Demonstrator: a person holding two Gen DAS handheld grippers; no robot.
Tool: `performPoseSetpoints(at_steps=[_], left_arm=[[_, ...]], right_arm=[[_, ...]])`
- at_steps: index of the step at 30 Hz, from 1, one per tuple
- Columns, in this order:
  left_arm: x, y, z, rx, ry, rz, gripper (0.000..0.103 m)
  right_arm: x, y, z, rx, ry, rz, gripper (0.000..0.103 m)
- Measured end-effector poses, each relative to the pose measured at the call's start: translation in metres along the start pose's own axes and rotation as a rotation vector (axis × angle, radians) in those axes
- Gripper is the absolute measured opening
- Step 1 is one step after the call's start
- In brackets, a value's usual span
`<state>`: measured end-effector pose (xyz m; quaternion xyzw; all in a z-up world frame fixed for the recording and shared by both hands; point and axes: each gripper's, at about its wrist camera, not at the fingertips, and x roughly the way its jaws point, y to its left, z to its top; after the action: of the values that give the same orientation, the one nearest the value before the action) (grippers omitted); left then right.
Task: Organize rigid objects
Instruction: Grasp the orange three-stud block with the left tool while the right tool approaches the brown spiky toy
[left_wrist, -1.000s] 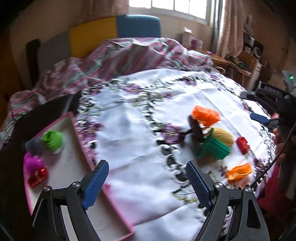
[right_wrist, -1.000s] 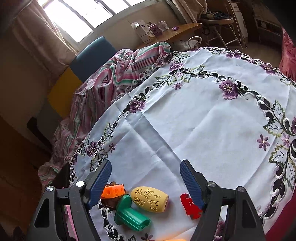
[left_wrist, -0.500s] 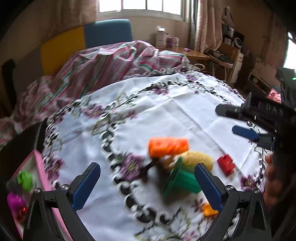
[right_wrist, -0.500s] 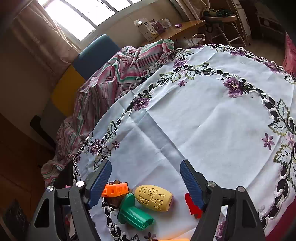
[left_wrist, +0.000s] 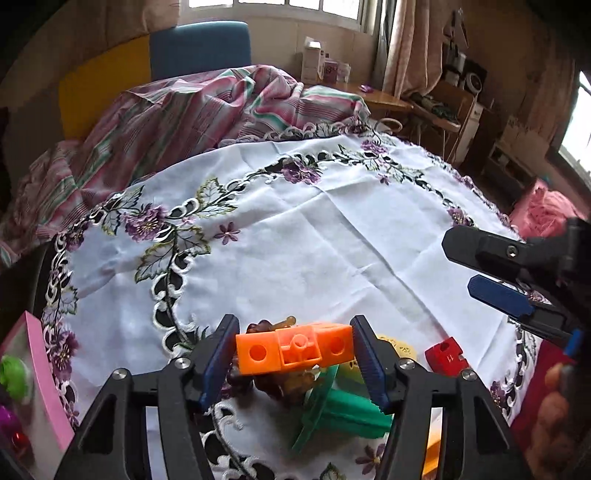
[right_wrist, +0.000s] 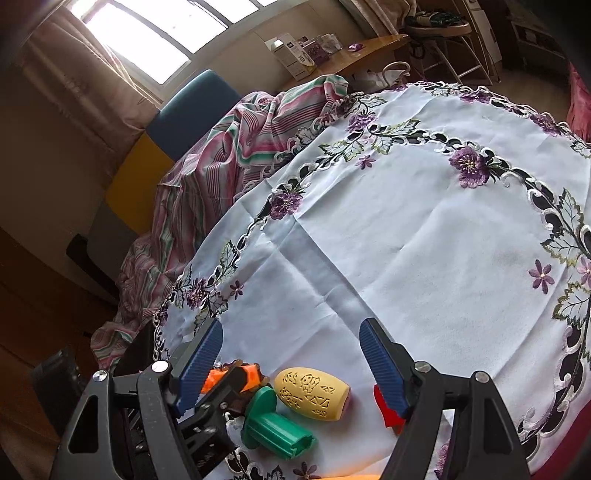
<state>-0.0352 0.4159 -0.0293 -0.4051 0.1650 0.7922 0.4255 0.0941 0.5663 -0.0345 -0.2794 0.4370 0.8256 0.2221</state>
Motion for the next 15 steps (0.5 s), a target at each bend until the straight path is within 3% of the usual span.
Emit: performPoseSetpoints(at_steps=[6, 15], left_arm=[[-0.045, 0.037, -0.018, -0.108, -0.067, -0.022, 0.063], [-0.085, 0.076, -0.078, -0.188, -0.063, -0.005, 0.063]], right_arm=[[0.003, 0.002, -0.001, -0.016, 0.016, -0.013, 0.078], [0.018, 0.02, -0.01, -0.111, 0.089, -0.026, 0.078]])
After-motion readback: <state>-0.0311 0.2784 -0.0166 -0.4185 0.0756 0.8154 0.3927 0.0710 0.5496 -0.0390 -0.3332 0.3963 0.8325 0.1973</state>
